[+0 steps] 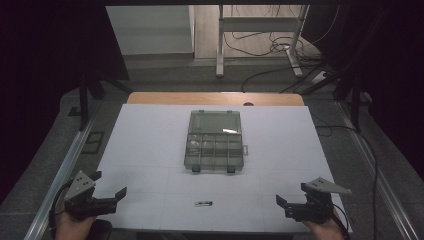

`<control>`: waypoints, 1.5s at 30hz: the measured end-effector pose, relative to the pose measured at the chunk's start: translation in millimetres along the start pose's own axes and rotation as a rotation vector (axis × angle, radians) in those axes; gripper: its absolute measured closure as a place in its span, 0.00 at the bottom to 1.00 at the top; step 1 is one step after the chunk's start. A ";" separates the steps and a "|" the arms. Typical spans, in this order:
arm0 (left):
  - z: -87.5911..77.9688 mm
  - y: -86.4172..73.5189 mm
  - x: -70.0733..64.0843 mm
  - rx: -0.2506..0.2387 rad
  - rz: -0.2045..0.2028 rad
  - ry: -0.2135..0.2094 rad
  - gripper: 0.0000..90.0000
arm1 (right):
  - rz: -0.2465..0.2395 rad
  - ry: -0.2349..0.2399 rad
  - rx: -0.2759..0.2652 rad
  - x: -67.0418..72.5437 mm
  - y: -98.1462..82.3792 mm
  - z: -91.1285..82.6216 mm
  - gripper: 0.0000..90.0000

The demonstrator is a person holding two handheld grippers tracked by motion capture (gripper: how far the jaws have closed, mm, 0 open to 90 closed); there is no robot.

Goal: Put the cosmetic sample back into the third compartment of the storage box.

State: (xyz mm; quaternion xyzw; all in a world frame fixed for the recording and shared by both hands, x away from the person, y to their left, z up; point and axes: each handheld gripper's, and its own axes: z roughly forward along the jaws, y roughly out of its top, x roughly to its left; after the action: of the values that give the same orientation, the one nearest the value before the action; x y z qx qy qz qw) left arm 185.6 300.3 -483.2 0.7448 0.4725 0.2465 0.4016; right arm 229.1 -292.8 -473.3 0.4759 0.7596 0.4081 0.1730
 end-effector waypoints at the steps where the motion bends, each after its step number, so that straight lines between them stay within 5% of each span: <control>1: 0.1 0.0 0.2 0.000 -0.003 -0.003 0.01 | -0.003 -0.004 0.004 0.5 -0.1 0.1 0.00; 25: 2.1 0.4 1.9 0.025 -0.009 -0.020 0.02 | -0.012 0.032 0.034 0.7 1.4 3.8 0.00; 45: 2.2 0.3 2.9 0.022 -0.015 -0.033 0.02 | -0.083 0.083 0.035 10.4 6.2 15.2 0.00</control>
State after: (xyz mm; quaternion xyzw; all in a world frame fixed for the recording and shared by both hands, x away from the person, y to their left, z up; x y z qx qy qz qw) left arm 188.6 302.1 -484.2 0.7496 0.4740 0.2258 0.4030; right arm 237.5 -275.6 -476.4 0.4298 0.7922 0.4066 0.1497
